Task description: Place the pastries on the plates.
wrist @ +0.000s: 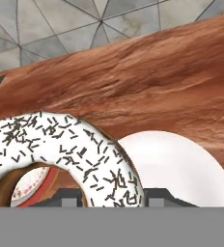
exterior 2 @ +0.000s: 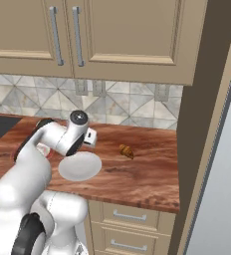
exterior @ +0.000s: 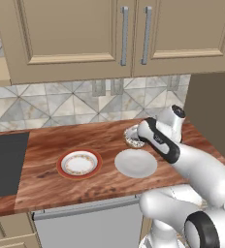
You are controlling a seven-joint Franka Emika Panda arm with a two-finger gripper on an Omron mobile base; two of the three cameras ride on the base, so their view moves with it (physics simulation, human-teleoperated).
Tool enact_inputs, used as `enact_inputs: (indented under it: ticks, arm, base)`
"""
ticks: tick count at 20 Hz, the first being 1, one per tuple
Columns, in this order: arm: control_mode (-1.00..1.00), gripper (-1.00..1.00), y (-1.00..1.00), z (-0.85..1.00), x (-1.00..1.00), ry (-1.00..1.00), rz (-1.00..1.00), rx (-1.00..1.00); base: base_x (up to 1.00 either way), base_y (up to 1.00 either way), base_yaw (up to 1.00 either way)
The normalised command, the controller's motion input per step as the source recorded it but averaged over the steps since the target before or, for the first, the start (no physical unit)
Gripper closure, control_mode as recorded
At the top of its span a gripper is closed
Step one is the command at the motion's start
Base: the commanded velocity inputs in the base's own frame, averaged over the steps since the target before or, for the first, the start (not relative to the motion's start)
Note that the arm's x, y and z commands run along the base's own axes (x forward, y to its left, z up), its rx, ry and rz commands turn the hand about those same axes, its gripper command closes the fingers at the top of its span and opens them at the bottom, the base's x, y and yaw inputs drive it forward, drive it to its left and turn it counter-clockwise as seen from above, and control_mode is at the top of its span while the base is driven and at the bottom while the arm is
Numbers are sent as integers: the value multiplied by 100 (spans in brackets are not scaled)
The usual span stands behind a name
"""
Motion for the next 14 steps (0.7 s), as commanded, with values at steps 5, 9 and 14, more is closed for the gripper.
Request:
enact_inputs:
  ticks: [5, 9, 14]
  arm:
    - [-100, 100, 100, 27, 0, 0, 0, 0]
    - [-100, 100, 100, 10, 0, 0, 0, -1]
    - [-100, 100, 100, -9, 4, 1, -3, -11]
  base:
    - [0, 0, 0]
    - [0, 0, 0]
    - [0, 0, 0]
